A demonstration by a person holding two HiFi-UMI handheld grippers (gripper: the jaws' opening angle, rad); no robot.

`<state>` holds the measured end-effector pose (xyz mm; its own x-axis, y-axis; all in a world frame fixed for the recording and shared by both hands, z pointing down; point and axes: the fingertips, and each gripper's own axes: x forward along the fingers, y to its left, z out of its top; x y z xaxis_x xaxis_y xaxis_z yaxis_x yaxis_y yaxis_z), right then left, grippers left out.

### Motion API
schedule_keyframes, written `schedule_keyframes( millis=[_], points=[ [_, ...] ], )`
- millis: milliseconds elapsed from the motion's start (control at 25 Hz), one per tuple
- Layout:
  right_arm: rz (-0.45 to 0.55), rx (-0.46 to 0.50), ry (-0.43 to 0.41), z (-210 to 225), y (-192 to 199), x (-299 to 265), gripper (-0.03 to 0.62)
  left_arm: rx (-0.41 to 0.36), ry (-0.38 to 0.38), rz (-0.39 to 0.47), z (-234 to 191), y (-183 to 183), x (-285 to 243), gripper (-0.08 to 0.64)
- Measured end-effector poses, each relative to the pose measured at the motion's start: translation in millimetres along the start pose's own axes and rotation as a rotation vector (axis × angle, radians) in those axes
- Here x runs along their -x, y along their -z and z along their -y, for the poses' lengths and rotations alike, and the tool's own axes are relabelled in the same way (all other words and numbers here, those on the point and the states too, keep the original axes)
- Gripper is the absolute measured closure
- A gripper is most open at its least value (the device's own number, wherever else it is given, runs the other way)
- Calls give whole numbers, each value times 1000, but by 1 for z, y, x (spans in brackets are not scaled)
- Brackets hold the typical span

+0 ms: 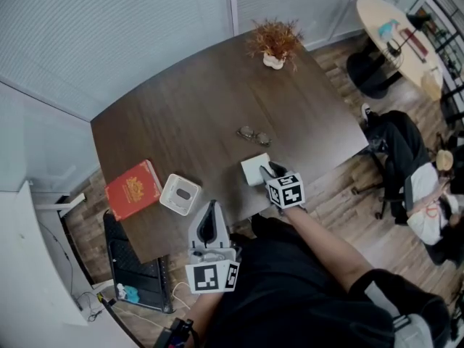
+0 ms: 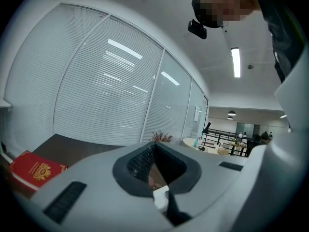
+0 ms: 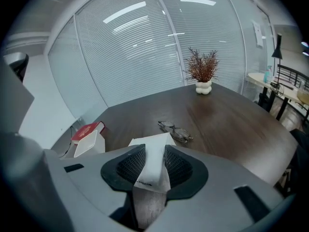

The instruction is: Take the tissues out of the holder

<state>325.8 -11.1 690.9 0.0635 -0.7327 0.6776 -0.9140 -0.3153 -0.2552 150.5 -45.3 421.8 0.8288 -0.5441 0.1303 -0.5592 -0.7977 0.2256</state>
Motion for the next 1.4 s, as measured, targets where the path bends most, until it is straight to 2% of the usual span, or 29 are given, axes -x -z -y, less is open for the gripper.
schedule_keyframes(
  millis=[400,600,1040,1400],
  points=[
    [-11,-74,13,16,26,8,457,5,46,-16,12,3,-3,563],
    [-43,-73,26,26,45,10,457,6,53,-19,16,4,0,563],
    [-62,-34,23,36,68,5,456,23,14,-19,13,10,18,563],
    [-46,-21,51,39,60,11,431,15,-11,-22,6,11,38,563]
  ],
)
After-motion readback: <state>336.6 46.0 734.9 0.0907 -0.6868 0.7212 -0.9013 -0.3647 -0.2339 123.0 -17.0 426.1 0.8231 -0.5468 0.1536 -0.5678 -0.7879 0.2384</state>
